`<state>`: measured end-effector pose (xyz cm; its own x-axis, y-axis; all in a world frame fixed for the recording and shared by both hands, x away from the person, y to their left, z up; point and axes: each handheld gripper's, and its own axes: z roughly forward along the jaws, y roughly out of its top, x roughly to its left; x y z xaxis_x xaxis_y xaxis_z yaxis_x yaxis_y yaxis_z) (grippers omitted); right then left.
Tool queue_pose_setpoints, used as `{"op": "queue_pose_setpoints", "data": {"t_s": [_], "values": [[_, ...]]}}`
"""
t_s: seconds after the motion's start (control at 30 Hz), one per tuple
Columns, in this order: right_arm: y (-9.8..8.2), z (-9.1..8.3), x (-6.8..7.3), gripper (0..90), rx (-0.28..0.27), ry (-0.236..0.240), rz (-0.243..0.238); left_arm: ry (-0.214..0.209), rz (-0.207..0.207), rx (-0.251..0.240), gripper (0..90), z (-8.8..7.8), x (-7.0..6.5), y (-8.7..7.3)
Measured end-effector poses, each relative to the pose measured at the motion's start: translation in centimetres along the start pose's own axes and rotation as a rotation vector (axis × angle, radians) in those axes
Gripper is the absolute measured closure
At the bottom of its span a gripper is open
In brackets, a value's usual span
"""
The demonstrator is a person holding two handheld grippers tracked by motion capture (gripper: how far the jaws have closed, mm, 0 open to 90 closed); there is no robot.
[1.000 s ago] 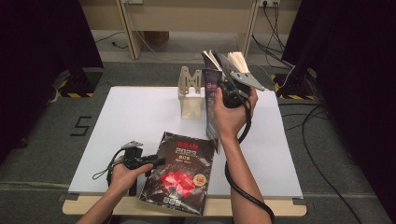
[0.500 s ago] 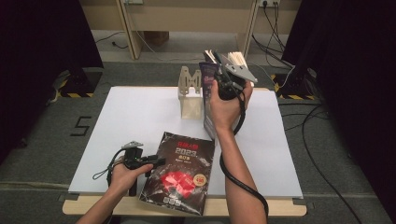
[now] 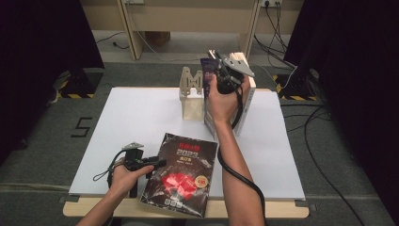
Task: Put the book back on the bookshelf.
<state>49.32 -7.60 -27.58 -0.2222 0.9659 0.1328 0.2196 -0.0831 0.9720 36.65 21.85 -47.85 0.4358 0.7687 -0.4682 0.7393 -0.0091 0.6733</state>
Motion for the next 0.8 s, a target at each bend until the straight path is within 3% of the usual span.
{"op": "queue_pose_setpoints", "data": {"t_s": [0.2,0.4,0.63,0.8], "values": [[0.1,0.7,0.2,83.3,-0.024,-0.022,-0.016,-0.004,0.004,0.005,49.4,0.1,0.0,-0.1],[-0.9,1.2,0.7,83.2,-0.017,-0.049,-0.057,-0.002,0.004,0.007,49.4,0.2,0.1,-0.2],[-1.7,-0.1,1.5,82.9,-0.04,-0.06,-0.111,-0.002,0.004,0.011,49.4,0.3,0.0,-0.3],[-2.4,-1.8,1.7,82.9,-0.038,-0.054,-0.113,-0.004,0.003,0.011,49.4,0.3,0.0,-0.3]]}}
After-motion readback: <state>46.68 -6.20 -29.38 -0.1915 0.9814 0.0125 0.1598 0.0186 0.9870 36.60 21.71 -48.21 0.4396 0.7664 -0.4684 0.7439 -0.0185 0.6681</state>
